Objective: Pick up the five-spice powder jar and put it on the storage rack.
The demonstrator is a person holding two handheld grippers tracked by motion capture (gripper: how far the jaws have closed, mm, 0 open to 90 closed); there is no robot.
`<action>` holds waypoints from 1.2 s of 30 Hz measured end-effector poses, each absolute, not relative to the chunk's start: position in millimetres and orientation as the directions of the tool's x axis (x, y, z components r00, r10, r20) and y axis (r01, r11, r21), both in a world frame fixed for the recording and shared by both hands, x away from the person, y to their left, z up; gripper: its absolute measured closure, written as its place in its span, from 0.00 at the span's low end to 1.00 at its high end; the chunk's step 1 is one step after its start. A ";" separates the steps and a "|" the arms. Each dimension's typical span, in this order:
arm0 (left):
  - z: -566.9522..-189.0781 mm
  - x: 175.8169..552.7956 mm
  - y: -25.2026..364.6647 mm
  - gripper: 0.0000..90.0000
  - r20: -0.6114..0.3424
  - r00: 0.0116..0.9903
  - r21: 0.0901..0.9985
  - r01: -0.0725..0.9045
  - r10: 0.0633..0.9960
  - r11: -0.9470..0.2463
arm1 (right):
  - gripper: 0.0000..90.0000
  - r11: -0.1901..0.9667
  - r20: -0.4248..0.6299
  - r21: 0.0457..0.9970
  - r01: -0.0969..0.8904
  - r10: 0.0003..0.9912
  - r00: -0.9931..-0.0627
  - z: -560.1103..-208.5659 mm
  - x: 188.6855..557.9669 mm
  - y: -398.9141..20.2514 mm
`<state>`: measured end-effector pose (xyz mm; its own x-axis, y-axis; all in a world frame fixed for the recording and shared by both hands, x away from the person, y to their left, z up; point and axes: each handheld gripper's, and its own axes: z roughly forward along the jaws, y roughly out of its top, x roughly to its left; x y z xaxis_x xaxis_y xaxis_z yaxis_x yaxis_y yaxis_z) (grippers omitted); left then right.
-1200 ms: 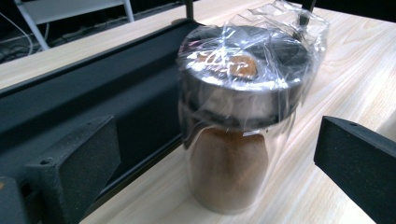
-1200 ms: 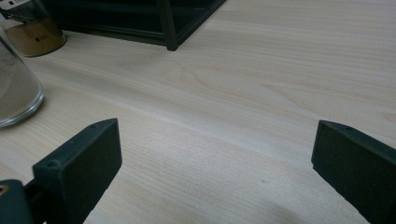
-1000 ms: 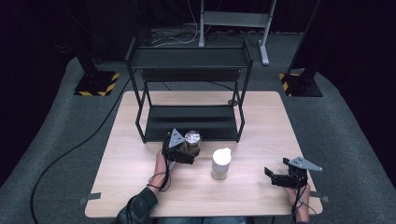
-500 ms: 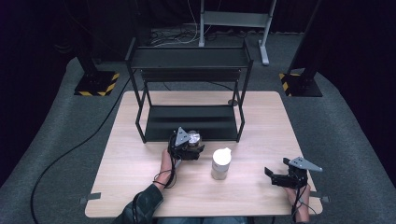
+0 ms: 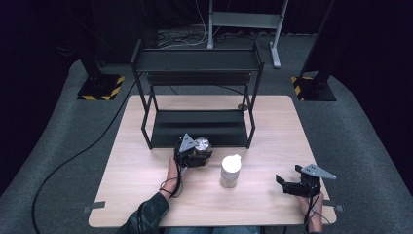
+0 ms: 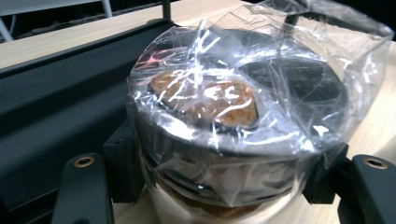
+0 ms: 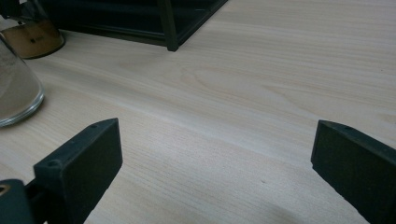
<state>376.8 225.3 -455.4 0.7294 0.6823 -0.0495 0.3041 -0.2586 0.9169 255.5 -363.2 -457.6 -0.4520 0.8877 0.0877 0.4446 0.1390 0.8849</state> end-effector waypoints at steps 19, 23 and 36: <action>-433.2 371.3 260.0 0.34 -0.056 0.739 0.932 0.281 0.671 -0.231 | 0.01 0.136 0.099 0.884 0.448 0.881 -0.463 -457.6 257.0 -365.7; -427.3 369.6 267.9 0.34 -0.051 0.733 0.934 0.275 0.678 -0.227 | 0.01 0.136 0.099 0.884 0.448 0.881 -0.463 -457.6 256.9 -365.6; -407.0 363.7 288.5 0.34 -0.028 0.719 0.939 0.257 0.694 -0.229 | 0.01 0.136 0.099 0.883 0.449 0.881 -0.462 -457.5 257.0 -365.4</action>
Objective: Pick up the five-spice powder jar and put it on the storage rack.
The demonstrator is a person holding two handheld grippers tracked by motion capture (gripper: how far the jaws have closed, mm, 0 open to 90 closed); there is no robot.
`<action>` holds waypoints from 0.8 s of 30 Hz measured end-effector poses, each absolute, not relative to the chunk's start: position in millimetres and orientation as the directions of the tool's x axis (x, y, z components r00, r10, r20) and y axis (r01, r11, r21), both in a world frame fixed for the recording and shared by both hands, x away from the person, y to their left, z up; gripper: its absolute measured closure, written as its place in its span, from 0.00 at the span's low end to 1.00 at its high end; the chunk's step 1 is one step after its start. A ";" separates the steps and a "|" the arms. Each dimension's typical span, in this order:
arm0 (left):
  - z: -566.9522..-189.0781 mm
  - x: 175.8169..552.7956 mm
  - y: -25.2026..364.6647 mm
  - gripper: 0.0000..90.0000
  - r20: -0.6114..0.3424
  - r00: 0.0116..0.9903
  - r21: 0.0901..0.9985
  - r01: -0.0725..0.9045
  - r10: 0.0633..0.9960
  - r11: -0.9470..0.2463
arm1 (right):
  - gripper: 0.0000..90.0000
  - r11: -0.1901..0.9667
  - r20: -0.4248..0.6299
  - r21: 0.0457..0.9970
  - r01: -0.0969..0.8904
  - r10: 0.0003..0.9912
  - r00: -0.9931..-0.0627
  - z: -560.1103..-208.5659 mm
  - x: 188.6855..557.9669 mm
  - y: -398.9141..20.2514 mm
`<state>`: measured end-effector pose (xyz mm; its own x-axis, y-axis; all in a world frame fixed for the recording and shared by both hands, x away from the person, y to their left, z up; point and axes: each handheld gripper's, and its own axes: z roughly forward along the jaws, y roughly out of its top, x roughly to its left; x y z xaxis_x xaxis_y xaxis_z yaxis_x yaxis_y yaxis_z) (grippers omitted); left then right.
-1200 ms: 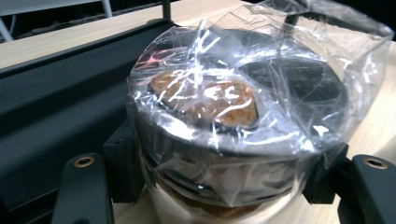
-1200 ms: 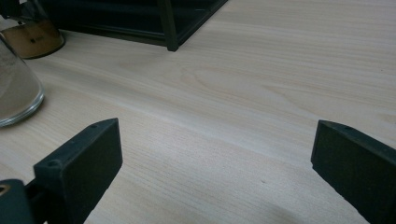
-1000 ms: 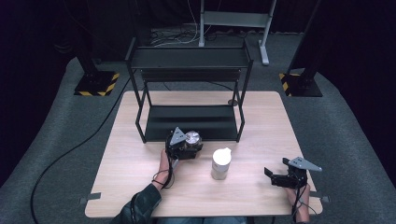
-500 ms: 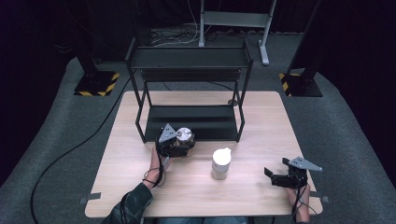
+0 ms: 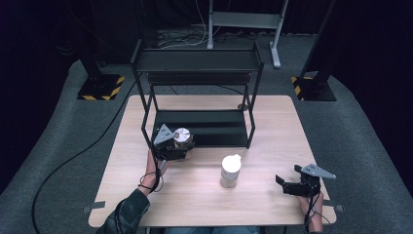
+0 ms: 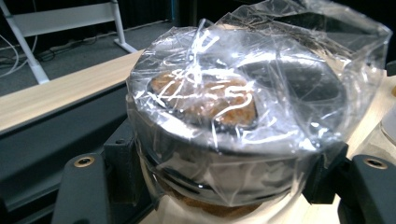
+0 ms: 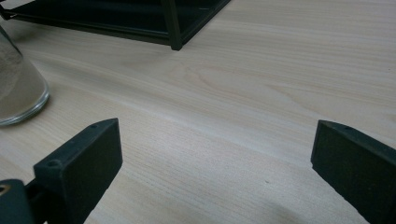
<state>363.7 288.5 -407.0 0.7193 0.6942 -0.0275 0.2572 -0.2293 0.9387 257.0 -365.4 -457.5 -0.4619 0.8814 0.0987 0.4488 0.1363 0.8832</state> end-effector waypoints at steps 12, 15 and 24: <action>-393.3 362.3 304.1 0.34 -0.023 0.718 0.943 0.246 0.695 -0.223 | 0.01 0.141 0.096 0.881 0.451 0.881 -0.463 -457.0 257.7 -364.6; -389.3 361.5 308.3 0.34 -0.017 0.718 0.944 0.240 0.695 -0.225 | 0.01 0.146 0.093 0.880 0.452 0.881 -0.464 -456.6 258.0 -364.1; -376.6 361.8 320.9 0.34 -0.006 0.711 0.949 0.226 0.703 -0.220 | 0.01 0.150 0.092 0.877 0.457 0.881 -0.465 -455.7 258.8 -363.5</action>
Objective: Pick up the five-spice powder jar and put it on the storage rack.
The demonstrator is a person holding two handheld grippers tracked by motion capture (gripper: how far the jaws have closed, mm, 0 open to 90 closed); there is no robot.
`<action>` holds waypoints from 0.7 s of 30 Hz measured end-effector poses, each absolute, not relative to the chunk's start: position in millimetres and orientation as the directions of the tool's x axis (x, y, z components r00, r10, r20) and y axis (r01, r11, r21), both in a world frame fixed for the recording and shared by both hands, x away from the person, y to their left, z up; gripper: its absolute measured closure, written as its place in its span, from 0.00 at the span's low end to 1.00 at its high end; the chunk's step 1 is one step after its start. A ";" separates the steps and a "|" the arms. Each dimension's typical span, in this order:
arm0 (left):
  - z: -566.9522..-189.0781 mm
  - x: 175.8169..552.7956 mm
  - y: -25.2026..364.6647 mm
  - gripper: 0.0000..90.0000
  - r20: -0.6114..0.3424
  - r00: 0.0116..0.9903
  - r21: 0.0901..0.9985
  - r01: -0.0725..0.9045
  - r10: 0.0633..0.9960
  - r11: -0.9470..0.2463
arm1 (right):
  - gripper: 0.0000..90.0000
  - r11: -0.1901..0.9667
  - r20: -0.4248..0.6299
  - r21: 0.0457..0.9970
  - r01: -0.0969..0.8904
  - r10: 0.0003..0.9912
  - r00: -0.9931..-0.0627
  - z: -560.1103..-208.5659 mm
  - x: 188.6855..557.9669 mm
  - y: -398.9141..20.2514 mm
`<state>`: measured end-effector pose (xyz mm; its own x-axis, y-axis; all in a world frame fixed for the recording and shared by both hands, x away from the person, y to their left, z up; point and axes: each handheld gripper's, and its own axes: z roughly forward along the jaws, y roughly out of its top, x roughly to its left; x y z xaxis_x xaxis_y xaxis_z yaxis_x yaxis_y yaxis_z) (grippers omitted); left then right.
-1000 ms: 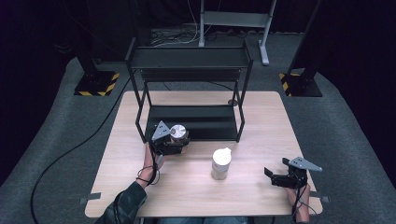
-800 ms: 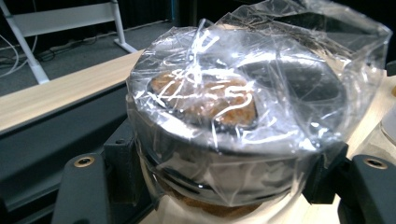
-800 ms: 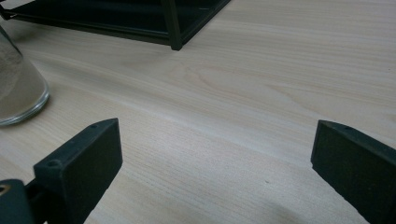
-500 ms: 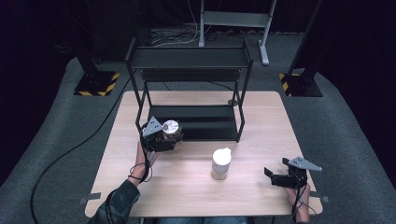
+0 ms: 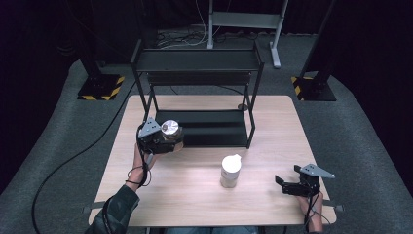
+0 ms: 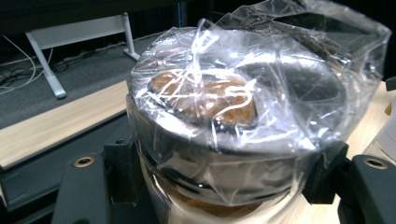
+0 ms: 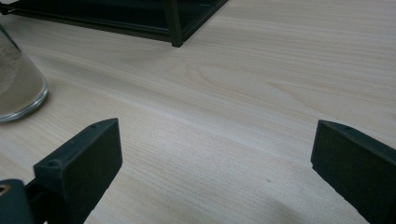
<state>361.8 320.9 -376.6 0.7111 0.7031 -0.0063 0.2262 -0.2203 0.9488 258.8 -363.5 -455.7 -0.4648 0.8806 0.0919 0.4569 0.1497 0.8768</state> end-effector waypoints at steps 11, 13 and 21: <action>-360.9 362.1 330.2 0.34 0.009 0.707 0.952 0.210 0.707 -0.222 | 0.01 0.148 0.093 0.877 0.456 0.880 -0.465 -455.8 258.7 -363.7; -358.4 362.2 331.1 0.34 0.011 0.704 0.951 0.212 0.710 -0.224 | 0.01 0.149 0.093 0.877 0.457 0.880 -0.466 -455.8 258.8 -363.9; -348.6 364.9 337.4 0.34 0.016 0.703 0.950 0.211 0.711 -0.229 | 0.01 0.148 0.093 0.877 0.457 0.881 -0.465 -455.8 258.7 -363.7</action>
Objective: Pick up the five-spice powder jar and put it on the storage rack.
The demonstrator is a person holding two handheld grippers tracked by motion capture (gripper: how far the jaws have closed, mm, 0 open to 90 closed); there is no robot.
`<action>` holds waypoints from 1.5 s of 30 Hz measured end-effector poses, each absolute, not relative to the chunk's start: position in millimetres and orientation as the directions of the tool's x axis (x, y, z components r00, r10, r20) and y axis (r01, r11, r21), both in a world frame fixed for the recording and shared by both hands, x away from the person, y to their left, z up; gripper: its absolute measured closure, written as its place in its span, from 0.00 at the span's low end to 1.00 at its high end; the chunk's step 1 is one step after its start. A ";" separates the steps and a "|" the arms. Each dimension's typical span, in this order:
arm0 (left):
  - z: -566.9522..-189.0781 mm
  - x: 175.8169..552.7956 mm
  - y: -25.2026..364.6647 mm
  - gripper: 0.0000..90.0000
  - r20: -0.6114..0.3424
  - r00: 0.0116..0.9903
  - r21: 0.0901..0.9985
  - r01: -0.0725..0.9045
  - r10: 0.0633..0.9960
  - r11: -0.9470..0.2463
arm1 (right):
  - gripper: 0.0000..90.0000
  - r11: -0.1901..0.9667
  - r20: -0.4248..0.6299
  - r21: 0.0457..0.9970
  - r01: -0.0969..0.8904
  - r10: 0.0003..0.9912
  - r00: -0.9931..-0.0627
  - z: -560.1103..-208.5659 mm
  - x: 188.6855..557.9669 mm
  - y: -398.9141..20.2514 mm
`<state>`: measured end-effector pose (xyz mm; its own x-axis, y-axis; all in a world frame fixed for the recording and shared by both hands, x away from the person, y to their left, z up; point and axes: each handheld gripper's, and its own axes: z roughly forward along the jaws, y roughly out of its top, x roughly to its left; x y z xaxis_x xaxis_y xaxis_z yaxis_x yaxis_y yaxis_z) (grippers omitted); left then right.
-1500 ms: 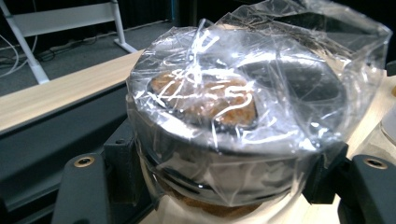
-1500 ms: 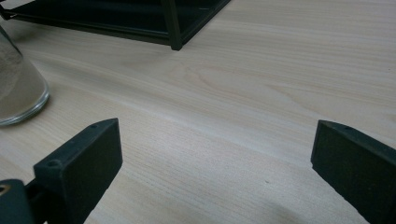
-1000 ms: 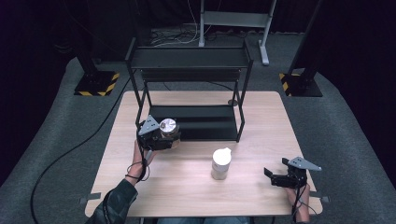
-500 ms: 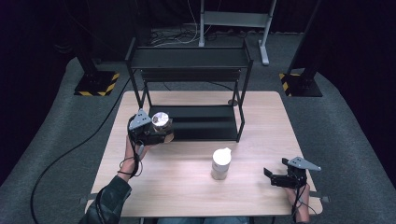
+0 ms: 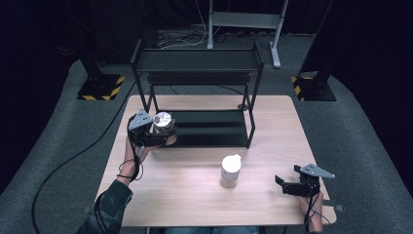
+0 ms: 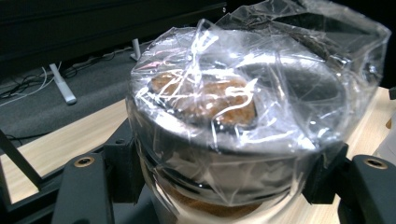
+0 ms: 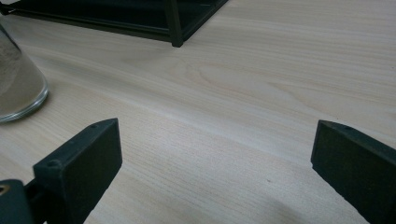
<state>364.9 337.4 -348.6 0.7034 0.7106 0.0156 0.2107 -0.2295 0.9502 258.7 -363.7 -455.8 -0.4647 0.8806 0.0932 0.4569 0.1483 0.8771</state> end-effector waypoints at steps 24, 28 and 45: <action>-311.8 372.5 347.6 0.34 0.059 0.695 0.955 0.171 0.717 -0.244 | 0.01 0.144 0.095 0.878 0.456 0.882 -0.461 -456.1 258.2 -363.7; -306.7 376.0 350.5 0.34 0.055 0.697 0.956 0.169 0.714 -0.239 | 0.01 0.143 0.096 0.878 0.456 0.882 -0.462 -456.2 258.3 -363.9; -284.5 394.1 360.2 0.34 0.050 0.731 0.958 0.157 0.680 -0.239 | 0.01 0.142 0.101 0.877 0.459 0.879 -0.466 -456.1 259.2 -365.0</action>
